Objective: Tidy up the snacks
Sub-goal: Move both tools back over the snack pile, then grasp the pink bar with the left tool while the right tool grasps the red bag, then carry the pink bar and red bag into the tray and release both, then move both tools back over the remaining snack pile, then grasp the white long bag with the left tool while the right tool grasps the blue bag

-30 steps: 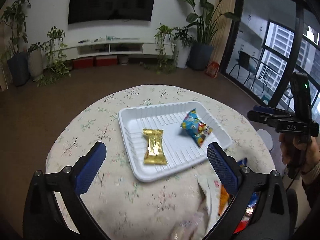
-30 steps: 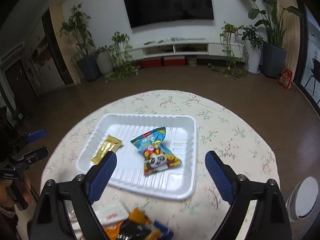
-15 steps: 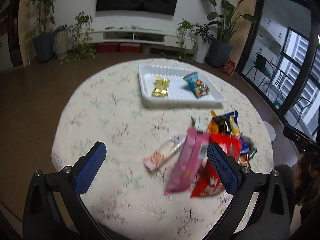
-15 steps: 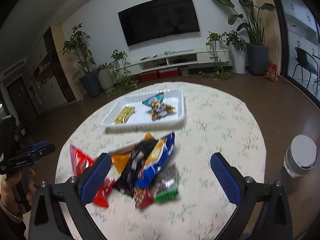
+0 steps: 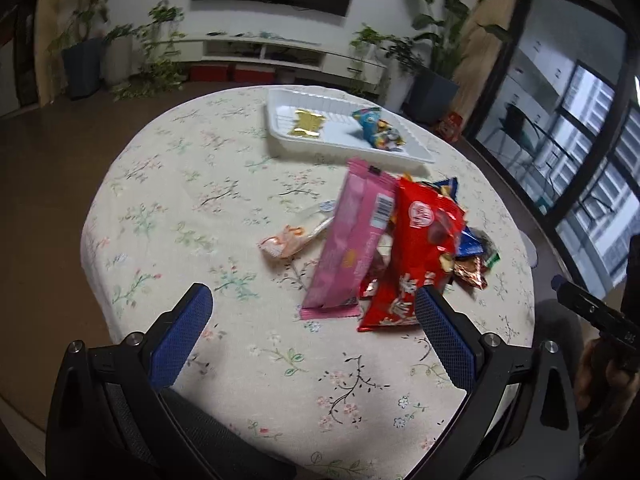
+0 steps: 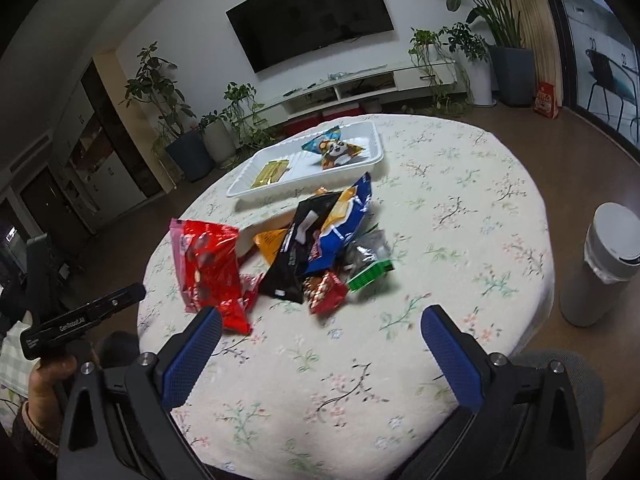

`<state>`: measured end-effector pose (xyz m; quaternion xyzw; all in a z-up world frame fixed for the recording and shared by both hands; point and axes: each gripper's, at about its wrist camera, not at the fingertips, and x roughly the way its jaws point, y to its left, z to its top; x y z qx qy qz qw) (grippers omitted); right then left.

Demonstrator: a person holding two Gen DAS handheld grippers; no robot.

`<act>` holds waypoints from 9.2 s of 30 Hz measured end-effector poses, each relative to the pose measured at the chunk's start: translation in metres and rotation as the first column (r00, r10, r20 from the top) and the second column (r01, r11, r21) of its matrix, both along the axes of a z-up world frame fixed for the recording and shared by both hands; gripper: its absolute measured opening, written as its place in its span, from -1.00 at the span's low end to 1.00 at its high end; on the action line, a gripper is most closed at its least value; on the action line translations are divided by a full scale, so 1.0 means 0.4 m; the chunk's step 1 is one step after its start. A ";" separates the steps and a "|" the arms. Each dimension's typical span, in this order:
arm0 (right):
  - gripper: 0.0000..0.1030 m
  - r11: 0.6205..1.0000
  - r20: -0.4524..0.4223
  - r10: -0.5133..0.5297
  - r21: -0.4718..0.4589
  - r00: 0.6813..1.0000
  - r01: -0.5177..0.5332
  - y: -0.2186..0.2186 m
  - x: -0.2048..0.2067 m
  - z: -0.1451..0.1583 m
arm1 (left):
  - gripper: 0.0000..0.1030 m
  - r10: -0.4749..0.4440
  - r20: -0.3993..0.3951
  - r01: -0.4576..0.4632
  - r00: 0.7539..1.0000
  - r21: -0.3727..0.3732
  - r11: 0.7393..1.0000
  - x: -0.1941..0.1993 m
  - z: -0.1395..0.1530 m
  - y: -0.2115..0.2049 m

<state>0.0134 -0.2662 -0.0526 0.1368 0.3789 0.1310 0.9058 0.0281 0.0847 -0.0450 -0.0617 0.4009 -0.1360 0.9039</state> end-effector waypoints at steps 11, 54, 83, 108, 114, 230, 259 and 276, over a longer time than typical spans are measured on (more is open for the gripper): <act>0.76 0.999 0.005 0.036 -0.039 0.999 -0.036 0.090 0.022 0.020 | 0.94 -0.100 0.034 0.095 0.994 0.112 0.989 0.083 0.019 -0.053; 0.14 0.971 -0.122 0.200 -0.106 0.972 -0.214 0.359 0.191 -0.077 | -0.44 -0.127 -0.109 0.125 0.986 -0.026 0.992 0.169 -0.074 -0.027; -0.48 0.963 -0.195 0.227 0.188 0.954 -0.191 0.215 0.163 -0.082 | -0.44 -0.182 -0.163 0.157 0.970 -0.156 0.975 0.143 -0.076 -0.023; -0.48 0.983 -0.037 0.030 0.181 0.999 -0.023 -0.126 0.462 0.154 | -0.44 -0.193 -0.030 0.185 0.981 -0.164 0.969 0.500 0.240 0.029; -0.48 0.978 -0.012 0.110 0.181 0.994 -0.106 -0.057 0.606 0.213 | -0.44 -0.235 -0.047 0.226 0.971 -0.151 0.962 0.670 0.283 -0.040; 0.75 0.974 -0.195 0.034 0.226 0.980 0.012 0.005 0.141 -0.040 | 0.99 -0.103 -0.137 0.088 0.985 -0.108 0.990 0.068 -0.011 -0.061; 0.12 1.000 -0.252 0.019 0.028 0.968 -0.013 0.045 0.343 -0.046 | 0.29 -0.390 -0.263 0.452 0.883 0.245 0.858 0.443 0.009 -0.293; -0.01 0.994 -0.368 0.054 -0.070 0.928 -0.086 0.098 0.452 -0.121 | 0.08 -0.400 -0.397 0.527 0.826 0.294 0.798 0.557 -0.107 -0.331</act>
